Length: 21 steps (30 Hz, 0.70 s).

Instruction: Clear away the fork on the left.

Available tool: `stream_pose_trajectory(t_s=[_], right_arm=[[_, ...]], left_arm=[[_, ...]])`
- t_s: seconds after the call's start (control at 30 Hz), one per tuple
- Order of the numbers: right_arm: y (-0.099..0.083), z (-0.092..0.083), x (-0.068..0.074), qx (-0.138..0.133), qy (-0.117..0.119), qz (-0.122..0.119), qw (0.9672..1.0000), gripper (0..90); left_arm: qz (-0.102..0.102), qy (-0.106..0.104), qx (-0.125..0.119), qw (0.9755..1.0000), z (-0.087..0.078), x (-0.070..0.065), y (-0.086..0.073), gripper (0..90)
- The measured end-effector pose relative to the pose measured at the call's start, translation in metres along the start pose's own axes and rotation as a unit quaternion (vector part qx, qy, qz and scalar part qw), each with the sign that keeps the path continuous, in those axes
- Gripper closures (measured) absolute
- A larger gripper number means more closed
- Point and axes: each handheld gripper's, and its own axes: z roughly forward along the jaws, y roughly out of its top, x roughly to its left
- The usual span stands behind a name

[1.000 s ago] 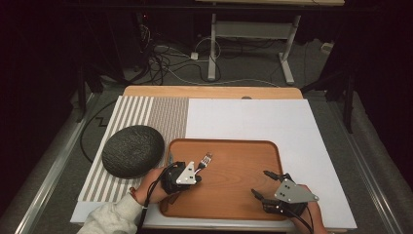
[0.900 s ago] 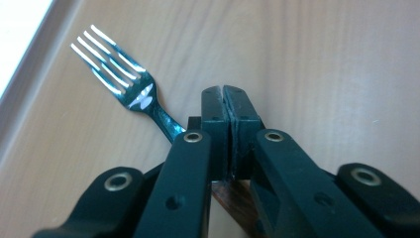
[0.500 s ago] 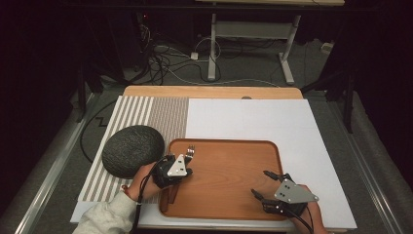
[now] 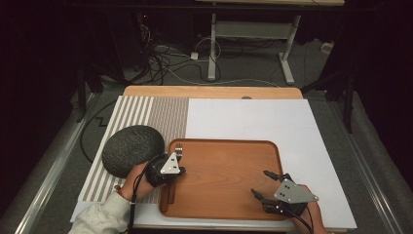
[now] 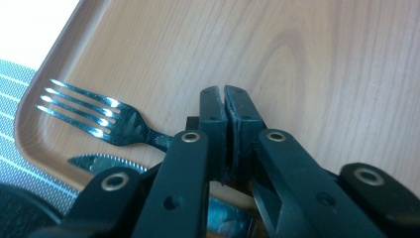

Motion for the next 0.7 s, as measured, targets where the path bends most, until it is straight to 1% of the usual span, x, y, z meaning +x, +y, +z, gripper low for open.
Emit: stream_pose_trajectory(t_s=[0.2,0.37,0.43,0.5,0.6,0.63,0.7], right_arm=[[0.0001,0.0003,0.0002,0.001,0.0,0.0,1.0,32.0],[0.0,0.0001,-0.0001,-0.001,0.0,0.0,1.0,32.0],[0.0001,0.0,0.0,0.0,0.0,-0.001,1.0,32.0],[0.0003,0.0,0.0003,0.0,0.0,-0.001,1.0,32.0],[0.0003,0.0003,0.0002,0.0,0.0,-0.001,1.0,32.0],[0.0003,0.0003,0.0002,0.0,0.001,-0.002,1.0,32.0],[0.0003,0.0002,0.0002,0.0,0.0,-0.002,1.0,32.0]], left_arm=[[-0.002,0.0,-0.001,1.0,-0.002,-0.0001,-0.0024,82.9],[-0.003,0.0,-0.004,1.0,-0.0016,-0.0002,-0.0024,80.2],[-0.002,-0.001,-0.009,1.0,-0.0015,-0.0005,-0.0017,76.5],[-0.003,0.003,-0.018,0.9998,-0.0023,-0.0011,-0.0004,73.9],[-0.001,0.006,-0.035,0.9994,-0.0047,-0.0021,0.0024,63.3],[0.0,0.011,-0.04,0.9991,-0.0057,-0.0026,0.0034,61.1],[0.002,0.021,-0.047,0.9987,-0.0068,-0.0038,0.0059,53.0]])
